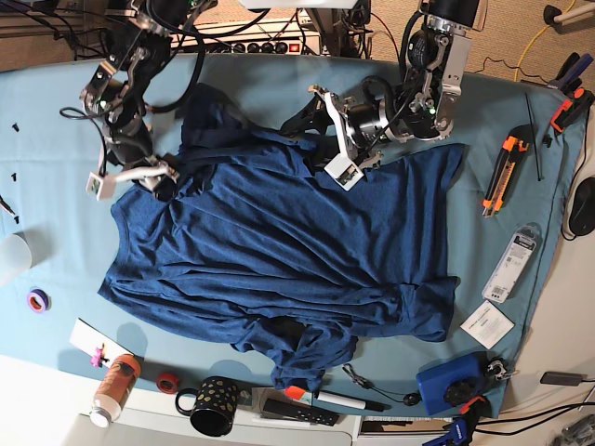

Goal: Layout the t-shirt on the table in an organized manner, then fold the t-shirt properly
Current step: 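Release with the right gripper and move it to the collar corner, then drag the held sleeve with the left gripper away from the collar to spread it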

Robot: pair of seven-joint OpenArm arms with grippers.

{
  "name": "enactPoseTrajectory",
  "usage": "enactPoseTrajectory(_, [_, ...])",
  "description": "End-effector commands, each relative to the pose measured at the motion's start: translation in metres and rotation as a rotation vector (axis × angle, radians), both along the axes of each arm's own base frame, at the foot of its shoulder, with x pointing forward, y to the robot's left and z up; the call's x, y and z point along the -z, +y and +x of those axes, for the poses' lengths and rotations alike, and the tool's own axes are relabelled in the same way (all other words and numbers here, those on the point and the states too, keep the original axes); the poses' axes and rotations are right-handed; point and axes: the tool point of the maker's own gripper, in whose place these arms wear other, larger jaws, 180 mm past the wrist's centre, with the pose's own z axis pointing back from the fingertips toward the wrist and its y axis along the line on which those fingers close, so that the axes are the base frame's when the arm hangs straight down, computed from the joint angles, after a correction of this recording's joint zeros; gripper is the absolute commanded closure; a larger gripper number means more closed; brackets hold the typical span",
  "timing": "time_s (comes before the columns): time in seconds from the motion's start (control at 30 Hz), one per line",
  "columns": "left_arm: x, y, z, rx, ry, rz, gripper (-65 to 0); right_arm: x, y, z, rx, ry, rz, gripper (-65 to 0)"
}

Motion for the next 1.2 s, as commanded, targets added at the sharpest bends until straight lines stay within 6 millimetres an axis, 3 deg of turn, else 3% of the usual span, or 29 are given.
enactPoseTrajectory(0.0, [-0.014, -0.004, 0.007, -0.009, -0.031, -0.049, -36.5, -0.009, 0.002, 0.008, -0.011, -0.035, 0.011, -36.1])
enactPoseTrajectory(0.23, [-0.014, -0.004, 0.007, -0.009, -0.031, -0.049, -36.5, -0.021, 0.003, 0.023, -0.022, -0.076, 0.007, -35.2])
enactPoseTrajectory(0.4, [-0.015, -0.004, 0.007, -0.011, -0.029, -0.059, -35.1, -0.023, 0.008, 0.024, -0.077, -0.083, -0.013, -2.1])
enactPoseTrajectory(0.43, [-0.016, -0.005, 0.007, -0.011, -0.028, -0.064, -32.2, -0.023, 0.010, 0.024, -0.089, -0.085, -0.016, 0.0])
enactPoseTrajectory(0.63, [-0.022, -0.008, 0.005, 0.004, -0.032, -0.098, -0.6, -0.027, 0.003, 0.025, -0.103, -0.095, -0.046, 0.0])
enactPoseTrajectory(0.87, [-0.040, -0.014, -0.001, 0.009, 0.026, -0.228, 0.0, -0.041, -0.036, 0.029, -0.103, -0.083, -0.187, 0.0])
enactPoseTrajectory(1.17, [-0.059, -0.025, -0.033, 0.152, 0.210, -0.372, 0.0, -0.055, -0.070, 0.028, -0.103, -0.068, -0.301, 0.0])
